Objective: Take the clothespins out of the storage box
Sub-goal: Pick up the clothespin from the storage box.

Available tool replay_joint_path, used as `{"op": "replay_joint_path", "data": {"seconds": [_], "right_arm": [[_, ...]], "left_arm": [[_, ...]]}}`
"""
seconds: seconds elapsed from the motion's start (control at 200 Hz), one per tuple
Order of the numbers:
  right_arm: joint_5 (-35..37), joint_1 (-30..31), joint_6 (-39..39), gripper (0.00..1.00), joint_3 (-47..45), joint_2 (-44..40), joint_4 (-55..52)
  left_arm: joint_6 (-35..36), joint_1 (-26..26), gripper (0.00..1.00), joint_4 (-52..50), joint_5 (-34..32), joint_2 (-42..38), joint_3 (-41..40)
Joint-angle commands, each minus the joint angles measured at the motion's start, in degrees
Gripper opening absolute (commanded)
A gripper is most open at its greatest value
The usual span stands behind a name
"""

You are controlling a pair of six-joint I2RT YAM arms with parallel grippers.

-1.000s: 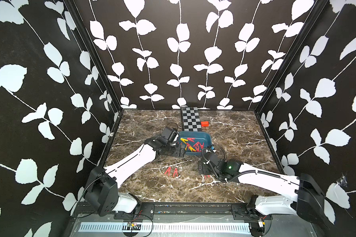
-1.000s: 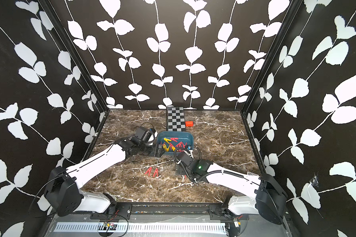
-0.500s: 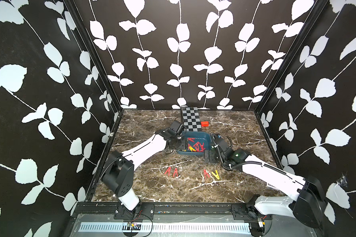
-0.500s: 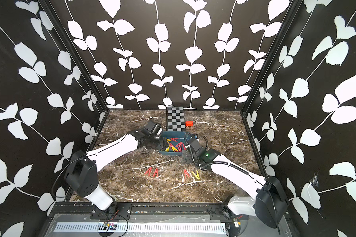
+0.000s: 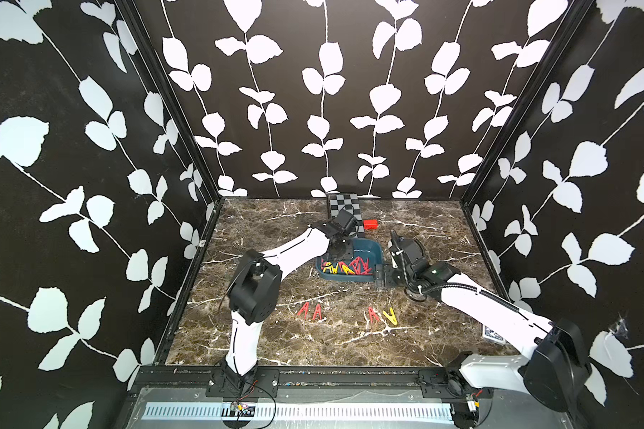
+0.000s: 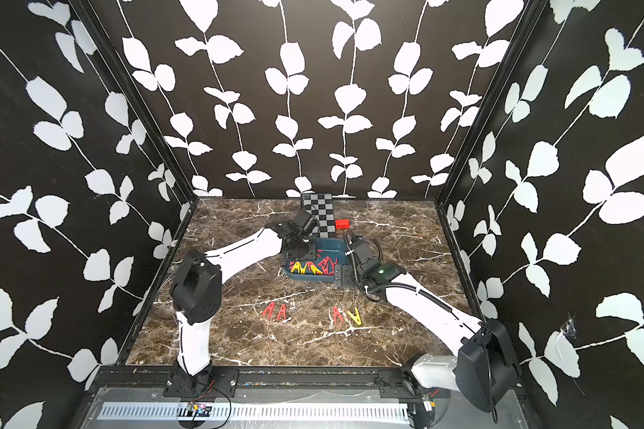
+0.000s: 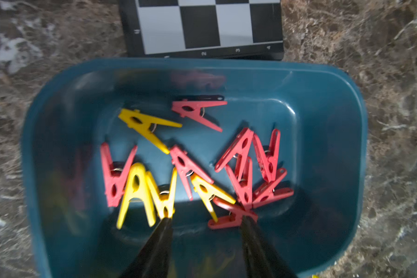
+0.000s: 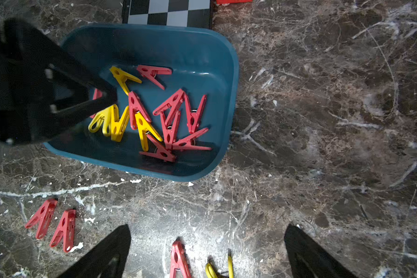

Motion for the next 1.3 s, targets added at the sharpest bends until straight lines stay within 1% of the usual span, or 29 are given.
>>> {"op": "replay_joint_path", "data": {"seconds": [0.0,0.125,0.47,0.785,1.03,1.095,1.295], "right_arm": [[-1.7,-0.8,-1.6,0.99,1.2,-0.8,1.7],[-2.1,-1.4,-2.0,0.99,0.9,-1.6,1.7],[-2.4,-2.2,-2.3,0.99,0.0,-3.2,1.1],[-1.9,-2.6,-2.1,0.99,-0.8,-3.8,0.6],[-1.6,-2.9,-2.0,0.99,-0.9,-3.7,0.7],[-1.7,-2.9,-1.9,0.99,-0.9,-3.6,0.8],[-1.6,-2.9,-1.7,0.99,-1.1,-3.6,1.0]], "left_arm": [[-1.2,-0.6,0.48,-3.8,-2.1,2.7,4.9],[-2.1,-0.9,0.44,-6.1,-3.5,6.7,9.4],[-2.0,-0.9,0.44,-10.6,-6.2,15.8,19.9],[-3.3,0.0,0.43,-14.0,-6.2,21.9,27.6],[-2.9,0.3,0.42,-15.2,-5.9,23.2,28.1],[-2.7,0.5,0.38,-15.3,-5.6,23.6,28.1],[-2.3,0.8,0.36,-16.3,-6.4,23.8,27.9]]}}
